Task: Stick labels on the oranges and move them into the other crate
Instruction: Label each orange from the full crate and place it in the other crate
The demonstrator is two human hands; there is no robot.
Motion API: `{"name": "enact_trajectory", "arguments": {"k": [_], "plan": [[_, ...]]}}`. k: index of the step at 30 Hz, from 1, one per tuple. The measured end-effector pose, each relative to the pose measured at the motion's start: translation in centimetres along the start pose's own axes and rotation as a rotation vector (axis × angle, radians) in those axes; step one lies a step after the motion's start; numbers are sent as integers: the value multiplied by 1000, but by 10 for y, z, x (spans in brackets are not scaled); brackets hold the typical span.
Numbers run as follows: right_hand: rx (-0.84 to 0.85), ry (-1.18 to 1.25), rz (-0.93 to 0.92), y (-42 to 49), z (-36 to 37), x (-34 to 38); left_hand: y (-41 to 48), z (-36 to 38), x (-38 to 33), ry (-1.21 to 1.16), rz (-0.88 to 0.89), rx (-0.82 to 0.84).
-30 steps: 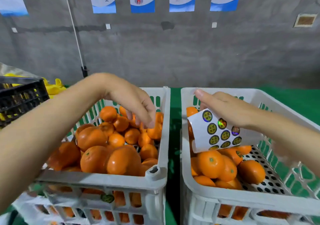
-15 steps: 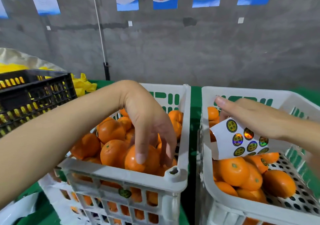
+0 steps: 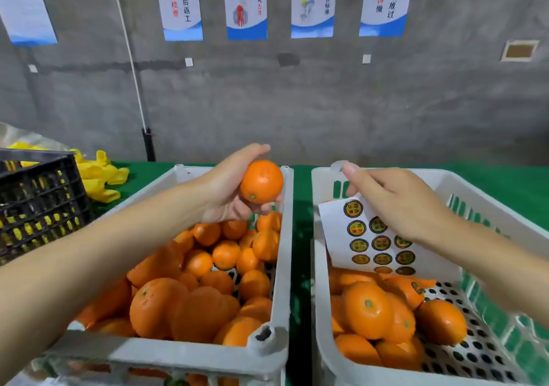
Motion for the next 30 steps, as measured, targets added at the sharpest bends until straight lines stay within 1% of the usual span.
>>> {"name": "enact_trajectory", "arguments": {"k": [2, 4, 6, 7, 8, 11, 13, 16, 19, 22, 25, 30], "plan": [[-75, -19, 4, 1, -7, -2, 0, 13, 4, -24, 18, 22], [-114, -63, 16, 2, -8, -2, -1, 30, 9, -33, 62, 82], [-123, -102, 4, 2, -7, 0, 0, 44, 9, 30, 176, 160], [-133, -115, -21, 1, -7, 2, -1, 47, 7, 75, 246, 161], [-150, -118, -51, -1, -9, 6, -1, 46, 5, 133, 309, 124], [-208, -88, -159, -6, -14, 21, -3, 37, -3, 407, 504, -43], [-237, -93, -261, -12, -16, 34, -5, 42, -5, 519, 631, -43], [-277, -114, -380, -18, -19, 47, -10, 53, -3, 596, 736, -37], [-315, -138, -484, -24, -21, 58, -11, 57, -1, 612, 742, -46], [-346, -150, -558, -30, -21, 67, -12, 54, -1, 574, 715, -89], [-308, -135, -554, -30, -17, 68, -12, 53, 2, 518, 687, -149], [-204, -147, -561, -29, -5, 69, -14, 59, 3, 455, 737, -121]]}}
Point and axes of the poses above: each hand's wrist, its own y-axis towards the middle knuckle, its own z-axis out of the palm, x = y × z, the point moved 8 cm from there along y, towards the middle knuckle, and after that the axes turned 5 degrees about y, right-handed, at the moved point
